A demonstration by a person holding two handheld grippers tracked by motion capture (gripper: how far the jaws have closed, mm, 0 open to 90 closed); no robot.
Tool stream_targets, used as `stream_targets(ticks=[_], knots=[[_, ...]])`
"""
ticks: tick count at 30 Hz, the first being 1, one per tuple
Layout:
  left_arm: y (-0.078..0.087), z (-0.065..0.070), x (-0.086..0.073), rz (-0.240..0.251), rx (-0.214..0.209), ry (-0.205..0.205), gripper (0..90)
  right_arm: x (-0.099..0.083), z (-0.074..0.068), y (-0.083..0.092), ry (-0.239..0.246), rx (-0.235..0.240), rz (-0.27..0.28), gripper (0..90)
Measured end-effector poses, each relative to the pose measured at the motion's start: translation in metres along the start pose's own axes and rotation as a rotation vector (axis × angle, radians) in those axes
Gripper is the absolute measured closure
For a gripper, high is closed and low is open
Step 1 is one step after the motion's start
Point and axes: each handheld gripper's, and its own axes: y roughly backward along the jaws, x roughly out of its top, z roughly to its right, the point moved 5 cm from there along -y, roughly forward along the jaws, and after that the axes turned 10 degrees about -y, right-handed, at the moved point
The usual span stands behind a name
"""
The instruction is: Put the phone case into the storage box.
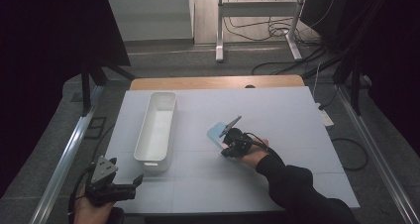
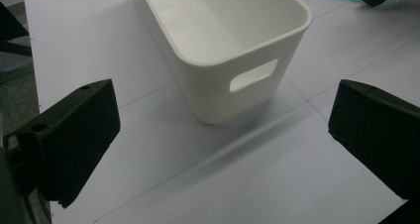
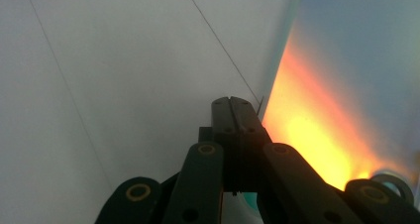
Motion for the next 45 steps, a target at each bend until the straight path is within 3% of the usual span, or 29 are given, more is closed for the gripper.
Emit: stream_targets(ticks=[7,14,19,22,25,28,34,45], knots=[[0.000,0.000,0.000,0.000,0.000,-0.001,0.4,-0.009,0.016,0.006,-0.035,-0.020,-0.005,89.7],[0.000,0.000,0.000,-0.001,0.001,-0.003,0.4,-0.017,0.044,0.016,-0.086,-0.071,0.002,89.7],[0.000,0.000,0.000,-0.001,-0.001,-0.003,0.4,-0.016,0.046,0.020,-0.113,-0.060,0.010,89.7],[0.000,0.000,0.000,-0.001,-0.001,-0.002,0.4,0.001,0.048,0.026,-0.115,-0.059,0.066,89.6],[0.000,0.000,0.000,0.000,-0.002,-0.001,0.4,0.010,0.052,0.026,-0.122,-0.069,0.087,89.6],[-0.001,0.000,0.000,-0.004,-0.002,-0.004,0.4,0.030,0.063,0.021,-0.157,-0.080,0.124,89.6],[-0.001,0.000,0.000,-0.005,-0.002,-0.004,0.4,0.054,0.076,0.007,-0.182,-0.121,0.142,89.6],[-0.001,0.001,0.000,-0.009,-0.001,-0.009,0.4,0.075,0.096,-0.013,-0.234,-0.185,0.152,89.6]])
